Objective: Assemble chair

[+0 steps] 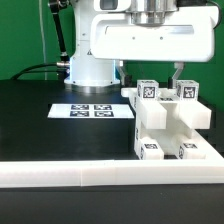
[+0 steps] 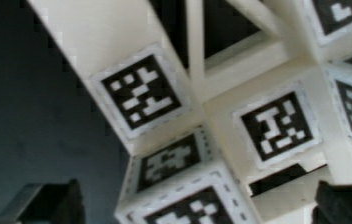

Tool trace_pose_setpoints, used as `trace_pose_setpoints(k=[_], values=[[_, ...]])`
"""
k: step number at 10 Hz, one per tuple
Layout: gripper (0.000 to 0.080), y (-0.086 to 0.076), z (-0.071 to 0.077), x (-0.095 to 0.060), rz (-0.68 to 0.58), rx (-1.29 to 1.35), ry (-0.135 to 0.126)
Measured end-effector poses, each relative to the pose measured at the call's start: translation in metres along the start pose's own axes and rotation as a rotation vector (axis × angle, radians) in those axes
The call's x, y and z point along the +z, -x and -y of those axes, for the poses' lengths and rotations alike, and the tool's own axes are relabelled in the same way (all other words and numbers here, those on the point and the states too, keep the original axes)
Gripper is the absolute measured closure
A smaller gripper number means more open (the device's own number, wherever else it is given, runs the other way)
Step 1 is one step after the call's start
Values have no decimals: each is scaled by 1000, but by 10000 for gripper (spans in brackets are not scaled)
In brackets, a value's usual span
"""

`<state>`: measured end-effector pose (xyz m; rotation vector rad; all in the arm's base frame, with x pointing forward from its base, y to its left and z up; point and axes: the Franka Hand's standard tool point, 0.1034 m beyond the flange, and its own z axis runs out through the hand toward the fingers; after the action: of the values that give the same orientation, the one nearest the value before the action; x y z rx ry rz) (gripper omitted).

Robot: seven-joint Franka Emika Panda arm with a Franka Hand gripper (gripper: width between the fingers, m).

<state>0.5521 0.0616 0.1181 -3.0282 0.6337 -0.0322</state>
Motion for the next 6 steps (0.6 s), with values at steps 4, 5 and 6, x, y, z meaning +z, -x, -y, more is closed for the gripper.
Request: trace_pose_setpoints(k=[4, 5, 6], values=[[178, 0, -1, 0, 1, -165, 1], [351, 0, -1, 0, 1, -165, 1], [518, -1, -2, 0, 0, -164, 1]])
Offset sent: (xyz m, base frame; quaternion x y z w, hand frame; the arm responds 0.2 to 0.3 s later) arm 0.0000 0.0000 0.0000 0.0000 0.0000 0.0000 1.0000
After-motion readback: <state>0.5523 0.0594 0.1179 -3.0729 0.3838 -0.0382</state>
